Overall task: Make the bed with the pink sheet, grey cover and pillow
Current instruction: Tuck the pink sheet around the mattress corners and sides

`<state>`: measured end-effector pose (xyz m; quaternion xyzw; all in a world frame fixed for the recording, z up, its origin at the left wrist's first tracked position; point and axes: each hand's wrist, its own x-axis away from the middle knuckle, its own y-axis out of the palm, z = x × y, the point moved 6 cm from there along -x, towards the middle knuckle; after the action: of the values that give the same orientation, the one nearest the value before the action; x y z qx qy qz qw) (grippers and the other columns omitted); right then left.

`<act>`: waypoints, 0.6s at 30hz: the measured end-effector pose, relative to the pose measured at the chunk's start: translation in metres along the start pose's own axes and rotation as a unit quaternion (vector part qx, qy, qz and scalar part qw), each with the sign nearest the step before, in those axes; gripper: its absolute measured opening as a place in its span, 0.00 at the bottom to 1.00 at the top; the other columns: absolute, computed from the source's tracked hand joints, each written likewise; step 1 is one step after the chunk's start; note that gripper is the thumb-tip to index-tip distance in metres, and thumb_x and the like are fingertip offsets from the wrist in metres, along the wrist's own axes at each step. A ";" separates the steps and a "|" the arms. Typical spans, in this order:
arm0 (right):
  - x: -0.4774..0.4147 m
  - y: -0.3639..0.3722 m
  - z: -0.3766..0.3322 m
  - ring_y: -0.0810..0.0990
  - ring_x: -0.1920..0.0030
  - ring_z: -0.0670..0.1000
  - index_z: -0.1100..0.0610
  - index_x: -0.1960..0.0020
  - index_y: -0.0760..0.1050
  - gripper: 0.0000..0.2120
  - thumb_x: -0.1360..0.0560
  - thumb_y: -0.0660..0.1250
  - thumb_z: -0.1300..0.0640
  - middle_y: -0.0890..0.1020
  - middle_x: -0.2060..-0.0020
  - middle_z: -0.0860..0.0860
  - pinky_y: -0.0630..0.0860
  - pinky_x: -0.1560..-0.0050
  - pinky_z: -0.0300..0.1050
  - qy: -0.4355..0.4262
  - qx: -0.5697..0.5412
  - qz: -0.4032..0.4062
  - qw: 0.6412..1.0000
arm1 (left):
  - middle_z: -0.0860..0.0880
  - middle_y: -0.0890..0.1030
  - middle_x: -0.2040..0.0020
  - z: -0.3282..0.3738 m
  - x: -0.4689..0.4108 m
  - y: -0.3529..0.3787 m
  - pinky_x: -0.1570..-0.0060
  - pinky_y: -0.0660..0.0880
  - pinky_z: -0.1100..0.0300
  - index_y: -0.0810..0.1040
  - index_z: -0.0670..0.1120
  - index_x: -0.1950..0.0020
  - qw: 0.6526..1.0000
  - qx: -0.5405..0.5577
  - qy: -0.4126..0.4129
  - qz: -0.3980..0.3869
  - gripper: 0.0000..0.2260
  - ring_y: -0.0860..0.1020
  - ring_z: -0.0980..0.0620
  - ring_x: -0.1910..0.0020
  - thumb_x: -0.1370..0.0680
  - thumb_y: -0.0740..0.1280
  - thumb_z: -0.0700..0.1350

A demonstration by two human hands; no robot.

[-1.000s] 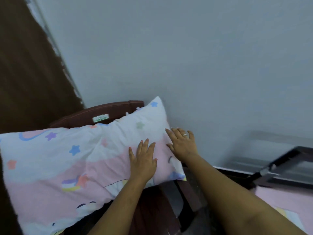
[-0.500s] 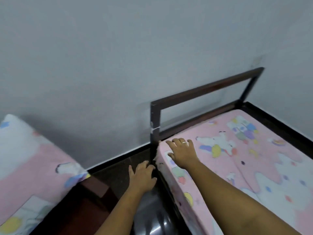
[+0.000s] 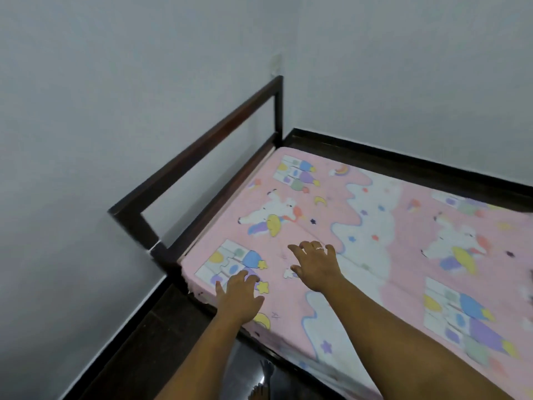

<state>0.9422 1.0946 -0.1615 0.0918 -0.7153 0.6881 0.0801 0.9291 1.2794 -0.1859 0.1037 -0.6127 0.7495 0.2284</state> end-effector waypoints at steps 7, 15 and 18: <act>0.013 0.009 0.049 0.59 0.28 0.54 0.47 0.24 0.54 0.25 0.19 0.52 0.44 0.63 0.29 0.50 0.56 0.32 0.56 0.105 -0.007 -0.042 0.994 | 0.51 0.59 0.25 0.032 -0.038 0.018 0.28 0.49 0.42 0.66 0.55 0.30 0.995 0.001 0.080 -0.058 0.21 0.59 0.49 0.27 0.23 0.61 0.54; 0.003 0.021 0.050 0.59 0.27 0.54 0.47 0.24 0.54 0.25 0.19 0.53 0.44 0.62 0.28 0.50 0.56 0.31 0.56 0.156 -0.018 -0.056 0.986 | 0.50 0.61 0.26 0.031 -0.074 0.010 0.29 0.52 0.43 0.65 0.53 0.30 0.988 -0.026 0.123 -0.087 0.20 0.60 0.48 0.27 0.21 0.61 0.54; -0.001 0.029 0.052 0.59 0.27 0.54 0.47 0.25 0.54 0.25 0.19 0.53 0.45 0.63 0.28 0.50 0.55 0.31 0.57 0.169 -0.031 -0.061 0.983 | 0.50 0.61 0.26 0.034 -0.085 0.010 0.29 0.53 0.43 0.65 0.53 0.30 0.986 -0.034 0.132 -0.097 0.20 0.60 0.48 0.27 0.21 0.61 0.54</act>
<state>0.9367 1.0437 -0.1916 0.0147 -0.7052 0.6653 0.2447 0.9942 1.2265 -0.2242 0.0548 -0.5890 0.7100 0.3821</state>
